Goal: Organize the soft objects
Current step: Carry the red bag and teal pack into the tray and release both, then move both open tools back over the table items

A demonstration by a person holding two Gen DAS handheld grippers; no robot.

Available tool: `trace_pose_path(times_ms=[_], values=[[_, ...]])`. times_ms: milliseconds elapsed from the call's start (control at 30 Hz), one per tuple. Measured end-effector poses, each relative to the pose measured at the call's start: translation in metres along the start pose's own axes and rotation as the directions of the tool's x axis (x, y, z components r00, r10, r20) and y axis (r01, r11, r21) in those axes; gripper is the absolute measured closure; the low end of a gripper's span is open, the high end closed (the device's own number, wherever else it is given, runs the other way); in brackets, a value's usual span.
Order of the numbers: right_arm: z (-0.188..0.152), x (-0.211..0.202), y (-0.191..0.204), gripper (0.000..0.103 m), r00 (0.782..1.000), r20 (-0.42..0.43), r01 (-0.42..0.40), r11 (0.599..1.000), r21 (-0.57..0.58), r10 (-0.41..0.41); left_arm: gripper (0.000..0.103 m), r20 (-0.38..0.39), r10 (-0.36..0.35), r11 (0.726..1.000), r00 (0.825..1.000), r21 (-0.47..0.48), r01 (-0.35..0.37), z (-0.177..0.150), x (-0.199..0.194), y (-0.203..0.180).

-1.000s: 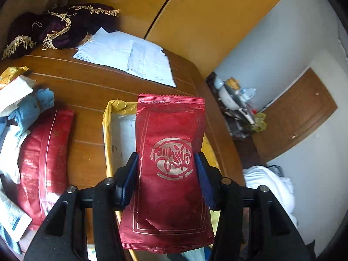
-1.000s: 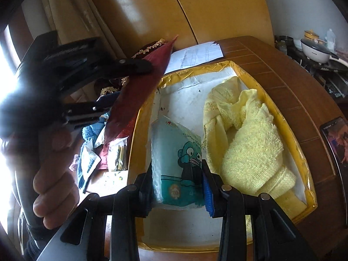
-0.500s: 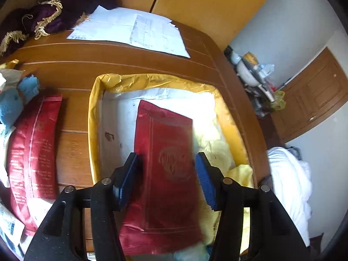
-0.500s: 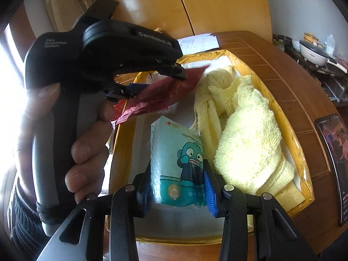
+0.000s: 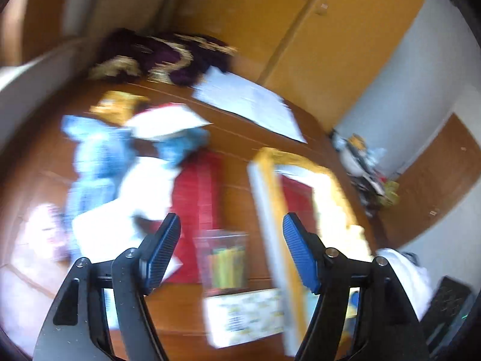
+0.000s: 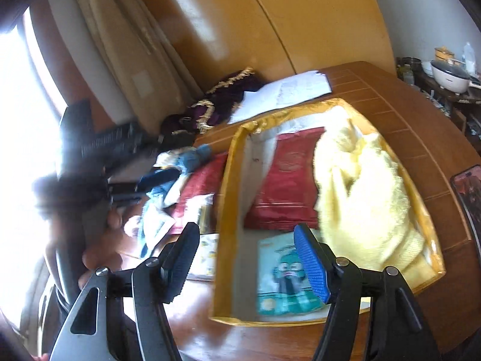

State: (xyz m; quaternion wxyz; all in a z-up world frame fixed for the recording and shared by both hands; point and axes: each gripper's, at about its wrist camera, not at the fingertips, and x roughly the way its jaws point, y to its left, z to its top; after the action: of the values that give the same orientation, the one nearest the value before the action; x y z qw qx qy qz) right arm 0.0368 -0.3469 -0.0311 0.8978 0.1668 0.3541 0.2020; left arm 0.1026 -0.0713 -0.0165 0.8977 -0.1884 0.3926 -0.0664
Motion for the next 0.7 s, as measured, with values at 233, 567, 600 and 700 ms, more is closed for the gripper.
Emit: trace_pose_path(times_ms=[233, 567, 600, 700], values=[[-0.009, 0.022, 0.057, 0.036, 0.980, -0.095, -0.184, 0.977, -0.104, 0.174, 0.034, -0.052, 0.110, 0.993, 0.993, -0.027, -0.111, -0.010, 0.009, 0.059], [-0.004, 0.097, 0.099, 0.036, 0.972, -0.235, -0.076, 0.963, -0.260, 0.014, 0.050, -0.075, 0.154, 0.988, 0.985, 0.035, -0.151, -0.016, 0.020, 0.074], [-0.003, 0.104, 0.099, 0.036, 0.968, -0.251, -0.080, 0.958, -0.275, 0.009, 0.052, -0.075, 0.139, 0.990, 0.987, 0.029, -0.137, -0.017, 0.017, 0.077], [0.004, 0.121, 0.099, 0.036, 0.959, -0.282, -0.079, 0.954, -0.288, -0.006, 0.059, -0.092, 0.079, 0.997, 0.993, -0.005, -0.079, -0.019, 0.011, 0.084]])
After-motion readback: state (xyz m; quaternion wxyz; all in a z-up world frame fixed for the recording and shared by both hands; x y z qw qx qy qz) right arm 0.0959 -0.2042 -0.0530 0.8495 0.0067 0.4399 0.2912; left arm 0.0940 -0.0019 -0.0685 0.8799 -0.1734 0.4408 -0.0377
